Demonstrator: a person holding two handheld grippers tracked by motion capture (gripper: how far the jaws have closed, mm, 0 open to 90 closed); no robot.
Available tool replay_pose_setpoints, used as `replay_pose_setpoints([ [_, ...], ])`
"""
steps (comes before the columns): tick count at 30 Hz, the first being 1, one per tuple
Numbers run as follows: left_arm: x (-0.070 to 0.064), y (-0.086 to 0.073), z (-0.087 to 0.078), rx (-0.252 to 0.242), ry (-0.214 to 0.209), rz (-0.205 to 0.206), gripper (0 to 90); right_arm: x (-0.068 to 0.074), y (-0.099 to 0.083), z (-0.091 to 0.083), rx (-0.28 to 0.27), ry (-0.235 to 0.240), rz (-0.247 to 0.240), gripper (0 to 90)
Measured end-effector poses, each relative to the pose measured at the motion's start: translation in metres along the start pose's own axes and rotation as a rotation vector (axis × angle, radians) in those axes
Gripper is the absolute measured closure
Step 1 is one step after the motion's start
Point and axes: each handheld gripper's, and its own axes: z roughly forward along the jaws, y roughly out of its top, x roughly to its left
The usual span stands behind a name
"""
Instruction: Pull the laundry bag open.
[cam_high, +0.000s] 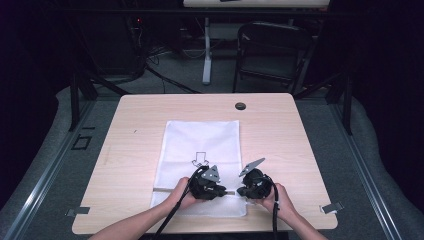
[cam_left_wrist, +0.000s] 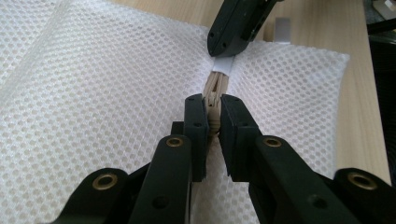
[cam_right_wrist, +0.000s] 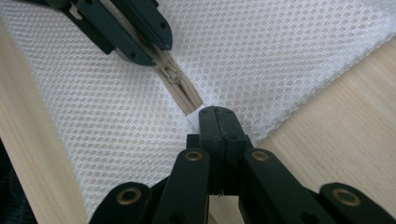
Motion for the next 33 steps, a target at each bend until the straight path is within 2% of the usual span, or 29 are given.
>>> replay_pose_setpoints([
  [17,0.003,-0.01,-0.012,0.003,0.002,-0.012,81.8,0.001,0.0,0.001,-0.004,-0.001,0.004,90.0],
  [22,0.003,-0.01,-0.013,0.01,0.001,-0.004,81.8,0.002,0.0,0.001,-0.006,-0.003,0.001,90.0],
  [23,0.003,-0.01,-0.015,0.023,0.019,-0.004,81.8,0.001,0.0,0.001,-0.006,-0.003,0.0,90.0],
  [24,0.003,-0.011,-0.014,0.001,0.003,-0.013,81.8,0.001,0.0,0.001,-0.006,-0.003,0.0,90.0],
  [26,0.002,-0.01,-0.014,0.014,0.012,0.0,81.8,0.001,0.0,0.001,-0.005,-0.001,0.001,90.0],
  [27,0.003,-0.01,-0.015,0.014,0.0,-0.002,81.8,0.001,0.0,0.001,-0.005,-0.001,0.0,90.0],
  [33,0.002,-0.01,-0.015,0.015,0.006,0.004,81.8,0.001,0.001,0.001,0.0,-0.008,-0.005,90.0],
])
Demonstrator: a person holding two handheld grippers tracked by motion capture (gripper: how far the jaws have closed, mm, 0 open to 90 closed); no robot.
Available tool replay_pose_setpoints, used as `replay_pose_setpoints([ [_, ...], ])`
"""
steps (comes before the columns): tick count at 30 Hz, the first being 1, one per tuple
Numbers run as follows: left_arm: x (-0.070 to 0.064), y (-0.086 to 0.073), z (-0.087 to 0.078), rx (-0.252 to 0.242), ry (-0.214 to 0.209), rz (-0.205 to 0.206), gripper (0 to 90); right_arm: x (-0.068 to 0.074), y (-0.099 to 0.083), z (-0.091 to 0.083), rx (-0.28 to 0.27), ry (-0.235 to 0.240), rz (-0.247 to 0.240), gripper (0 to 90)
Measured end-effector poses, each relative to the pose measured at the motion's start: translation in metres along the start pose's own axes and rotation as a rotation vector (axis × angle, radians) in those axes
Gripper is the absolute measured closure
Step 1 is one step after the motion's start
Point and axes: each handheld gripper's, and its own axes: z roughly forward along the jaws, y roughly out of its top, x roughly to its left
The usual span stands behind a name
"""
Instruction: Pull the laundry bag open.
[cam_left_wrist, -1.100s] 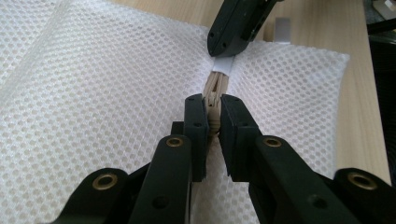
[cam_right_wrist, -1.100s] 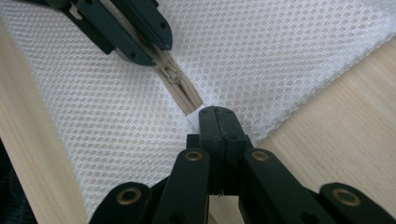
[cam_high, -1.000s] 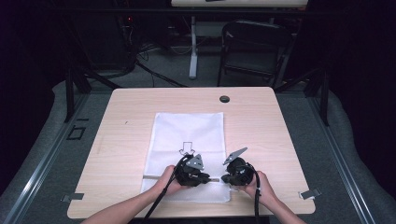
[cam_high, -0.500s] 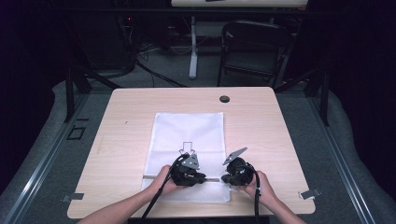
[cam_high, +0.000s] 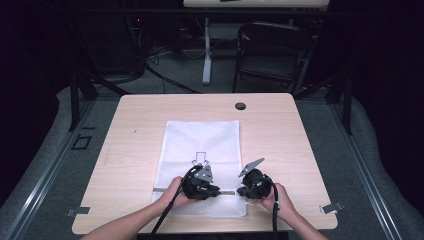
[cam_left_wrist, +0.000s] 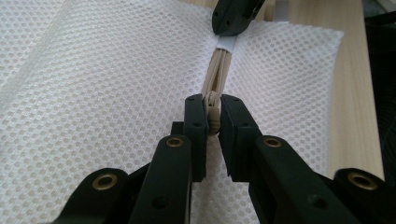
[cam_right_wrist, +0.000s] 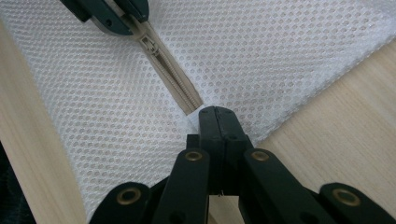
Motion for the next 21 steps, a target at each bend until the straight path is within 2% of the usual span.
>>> replay_pose_setpoints([
  [5,0.002,-0.003,-0.004,-0.009,-0.004,-0.013,81.9,0.0,0.0,0.0,0.007,0.0,-0.006,90.0],
  [9,0.002,-0.003,-0.006,0.0,-0.005,0.001,81.9,0.0,0.0,0.0,0.008,-0.001,-0.005,90.0],
  [13,0.003,-0.006,-0.01,-0.007,-0.008,-0.009,81.8,0.0,0.0,0.0,0.005,-0.001,-0.004,90.0],
  [16,0.002,-0.006,-0.011,-0.007,-0.001,-0.008,81.8,0.0,0.0,0.0,0.005,0.001,-0.002,90.0],
  [17,0.002,-0.006,-0.012,0.0,0.013,-0.006,81.8,0.0,0.0,0.0,0.005,0.001,-0.002,90.0],
  [21,0.003,-0.008,-0.012,-0.01,0.0,-0.008,81.9,0.0,0.0,0.0,0.005,0.001,0.0,90.0],
])
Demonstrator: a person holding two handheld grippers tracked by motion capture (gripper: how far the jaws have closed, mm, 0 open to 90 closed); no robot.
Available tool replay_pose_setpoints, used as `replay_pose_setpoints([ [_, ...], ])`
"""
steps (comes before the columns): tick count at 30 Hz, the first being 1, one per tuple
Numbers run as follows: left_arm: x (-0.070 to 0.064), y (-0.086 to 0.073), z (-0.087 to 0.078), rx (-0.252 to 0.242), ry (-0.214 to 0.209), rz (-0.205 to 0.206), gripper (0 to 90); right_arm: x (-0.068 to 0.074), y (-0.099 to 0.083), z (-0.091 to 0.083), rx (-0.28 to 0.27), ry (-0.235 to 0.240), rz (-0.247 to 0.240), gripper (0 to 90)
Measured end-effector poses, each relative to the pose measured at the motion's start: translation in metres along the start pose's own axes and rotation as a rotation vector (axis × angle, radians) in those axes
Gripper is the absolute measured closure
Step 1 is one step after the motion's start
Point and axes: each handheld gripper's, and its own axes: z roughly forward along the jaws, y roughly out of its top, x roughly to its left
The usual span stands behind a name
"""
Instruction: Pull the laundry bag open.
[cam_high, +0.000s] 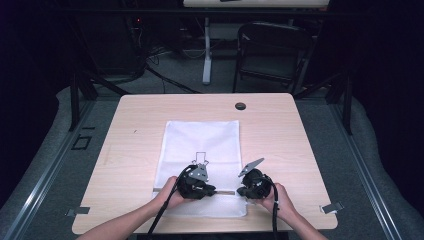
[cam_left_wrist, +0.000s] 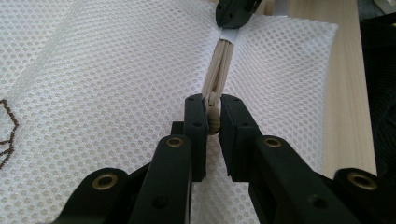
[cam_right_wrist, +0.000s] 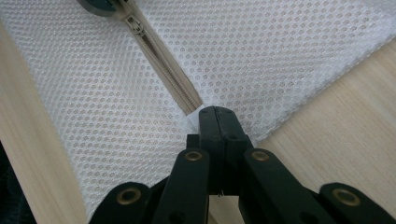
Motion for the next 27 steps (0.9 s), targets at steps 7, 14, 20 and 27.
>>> replay_pose_setpoints([
  [7,0.001,-0.004,-0.005,0.0,0.001,-0.007,81.8,0.0,0.0,0.0,-0.002,0.002,-0.001,90.0],
  [14,0.002,-0.009,-0.011,0.005,0.0,-0.007,81.8,0.0,0.0,0.0,-0.002,0.001,-0.003,90.0],
  [20,0.003,-0.012,-0.014,-0.002,0.004,-0.016,81.8,0.0,0.0,0.0,0.0,0.001,-0.004,90.0],
  [27,0.004,-0.013,-0.016,0.001,-0.006,-0.012,81.8,0.0,0.0,0.0,0.0,0.002,-0.002,90.0],
])
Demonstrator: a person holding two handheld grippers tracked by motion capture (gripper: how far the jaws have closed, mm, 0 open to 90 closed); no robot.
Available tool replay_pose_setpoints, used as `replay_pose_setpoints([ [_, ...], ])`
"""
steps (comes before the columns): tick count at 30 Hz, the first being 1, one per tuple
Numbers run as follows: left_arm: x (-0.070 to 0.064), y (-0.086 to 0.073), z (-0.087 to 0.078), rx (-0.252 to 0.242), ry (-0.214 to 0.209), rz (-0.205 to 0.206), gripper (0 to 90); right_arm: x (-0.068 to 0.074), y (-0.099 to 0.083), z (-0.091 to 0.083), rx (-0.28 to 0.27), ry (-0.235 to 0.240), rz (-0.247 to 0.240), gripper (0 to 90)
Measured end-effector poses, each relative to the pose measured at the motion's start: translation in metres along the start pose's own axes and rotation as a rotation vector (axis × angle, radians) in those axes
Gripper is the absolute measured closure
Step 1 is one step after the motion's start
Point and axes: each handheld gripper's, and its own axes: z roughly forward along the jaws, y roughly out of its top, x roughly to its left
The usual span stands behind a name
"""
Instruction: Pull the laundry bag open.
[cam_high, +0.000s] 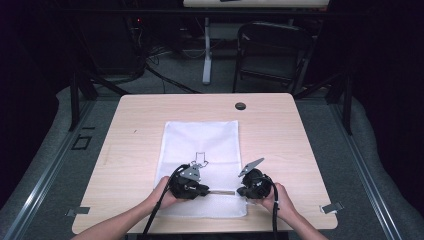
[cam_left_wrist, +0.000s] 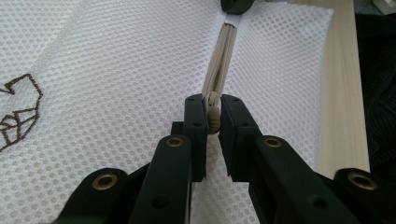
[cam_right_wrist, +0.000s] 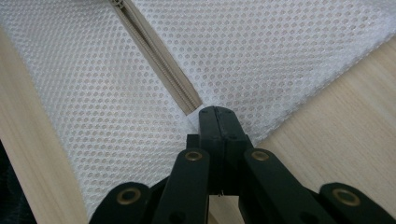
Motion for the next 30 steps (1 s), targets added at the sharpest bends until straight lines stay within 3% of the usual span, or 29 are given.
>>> replay_pose_setpoints([
  [11,0.001,-0.003,-0.002,0.012,0.0,0.01,81.9,0.0,0.0,0.0,0.006,-0.005,-0.002,90.0],
  [19,0.004,-0.014,-0.011,0.004,0.009,-0.017,81.8,-0.001,0.0,0.0,0.006,0.002,0.0,90.0],
  [24,0.005,-0.018,-0.014,0.012,0.002,-0.017,81.8,-0.001,0.0,0.0,0.006,0.002,0.002,90.0],
  [30,0.005,-0.021,-0.019,0.023,0.023,-0.017,81.8,-0.001,0.0,0.0,0.007,0.001,0.0,90.0],
])
